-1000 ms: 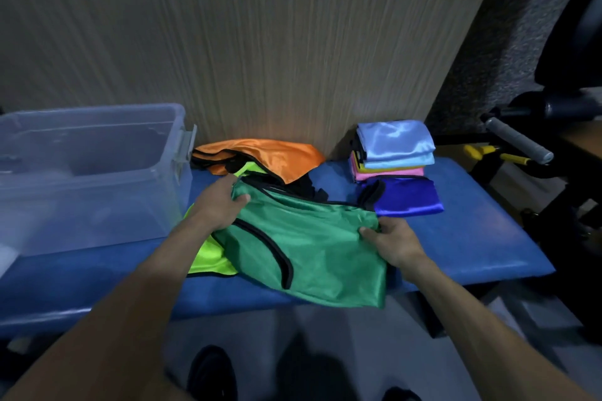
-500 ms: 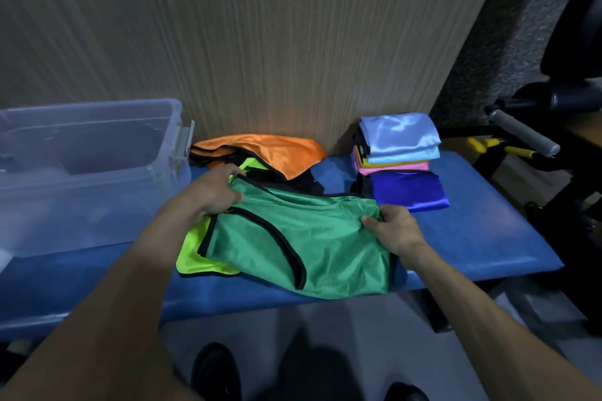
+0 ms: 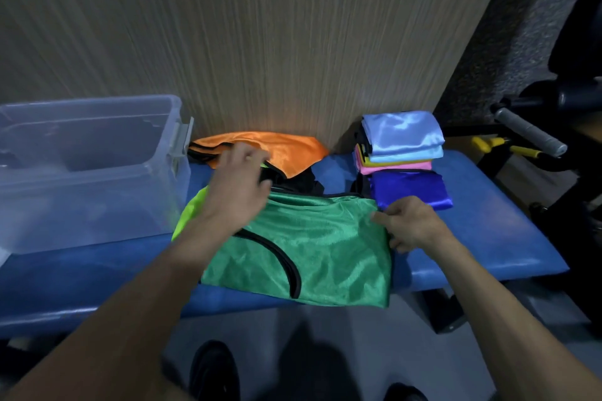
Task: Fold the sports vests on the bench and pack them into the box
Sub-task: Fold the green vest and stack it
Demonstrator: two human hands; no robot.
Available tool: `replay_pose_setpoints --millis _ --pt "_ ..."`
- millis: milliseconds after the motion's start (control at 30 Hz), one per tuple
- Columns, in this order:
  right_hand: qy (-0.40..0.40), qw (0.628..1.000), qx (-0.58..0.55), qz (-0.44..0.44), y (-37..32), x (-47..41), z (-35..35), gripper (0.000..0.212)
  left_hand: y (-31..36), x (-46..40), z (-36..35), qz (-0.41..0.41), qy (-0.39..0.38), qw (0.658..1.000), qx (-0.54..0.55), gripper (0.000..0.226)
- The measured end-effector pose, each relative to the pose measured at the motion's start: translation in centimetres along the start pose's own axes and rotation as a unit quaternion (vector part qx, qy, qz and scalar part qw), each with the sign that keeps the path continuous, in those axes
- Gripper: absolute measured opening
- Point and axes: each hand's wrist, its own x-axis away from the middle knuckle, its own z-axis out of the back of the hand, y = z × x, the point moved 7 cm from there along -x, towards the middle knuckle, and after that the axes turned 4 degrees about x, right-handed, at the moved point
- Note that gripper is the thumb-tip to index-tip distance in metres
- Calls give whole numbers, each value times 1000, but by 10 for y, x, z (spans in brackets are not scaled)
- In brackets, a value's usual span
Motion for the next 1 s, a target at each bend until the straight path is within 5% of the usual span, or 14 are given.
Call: replay_pose_setpoints --millis 67,200,467,800,1000 --pt "97 990 100 32 -12 -8 20 34 56 9 -13 -140 6 989 46 38" --pt "166 966 140 139 -49 -30 22 21 105 35 -88 -286 -165 944 6 52" --pt "95 934 293 179 -72 -61 -6 54 79 45 -136 -280 -276 919 -12 62" --pt "-45 931 302 197 -64 -85 -23 32 77 45 -136 -281 -282 917 7 61" --pt "8 948 209 242 -73 -76 -12 12 78 46 -135 -277 -285 917 7 61"
